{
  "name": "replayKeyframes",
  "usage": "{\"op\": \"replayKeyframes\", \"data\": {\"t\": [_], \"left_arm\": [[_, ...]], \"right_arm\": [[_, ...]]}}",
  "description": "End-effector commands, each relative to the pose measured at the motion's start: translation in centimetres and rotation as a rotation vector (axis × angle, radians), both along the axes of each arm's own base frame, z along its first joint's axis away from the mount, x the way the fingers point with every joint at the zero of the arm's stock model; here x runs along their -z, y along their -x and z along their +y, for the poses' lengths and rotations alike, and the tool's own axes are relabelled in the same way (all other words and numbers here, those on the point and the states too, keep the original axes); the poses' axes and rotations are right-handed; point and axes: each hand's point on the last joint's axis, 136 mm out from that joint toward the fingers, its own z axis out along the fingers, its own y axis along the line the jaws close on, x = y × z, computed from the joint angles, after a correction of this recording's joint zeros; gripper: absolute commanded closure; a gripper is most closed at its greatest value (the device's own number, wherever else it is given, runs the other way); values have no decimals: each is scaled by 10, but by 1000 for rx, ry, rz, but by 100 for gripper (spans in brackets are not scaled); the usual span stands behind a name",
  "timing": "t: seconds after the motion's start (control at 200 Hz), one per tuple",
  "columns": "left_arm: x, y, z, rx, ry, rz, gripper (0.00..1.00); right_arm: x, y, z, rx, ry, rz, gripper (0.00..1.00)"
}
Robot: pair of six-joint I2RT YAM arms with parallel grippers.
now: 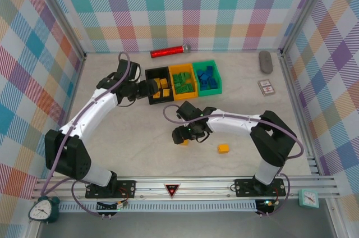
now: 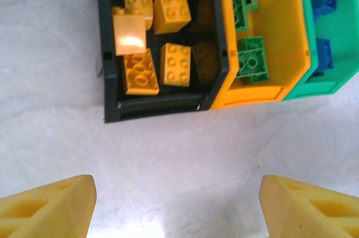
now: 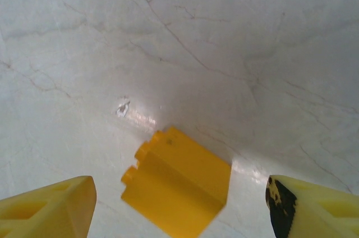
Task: Sort the legos into containers by color
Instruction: Pick up the lego from the bottom-center of the table, then place the lego in the container.
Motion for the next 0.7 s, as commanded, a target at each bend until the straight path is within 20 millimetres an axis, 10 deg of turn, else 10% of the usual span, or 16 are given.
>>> {"op": "replayKeyframes", "data": {"t": [0.0,0.285,0.695], "left_arm": [[12,19,12,-14,-43,30,23],[46,55,20,-37,-26,90,23],[88,116,38,-78,-21,193,24]], "right_arm": [[12,2,9,-7,17,35,22],[13,0,20,-35,32,32,57],[-63,-82,54,-34,-78,-126,58]]}}
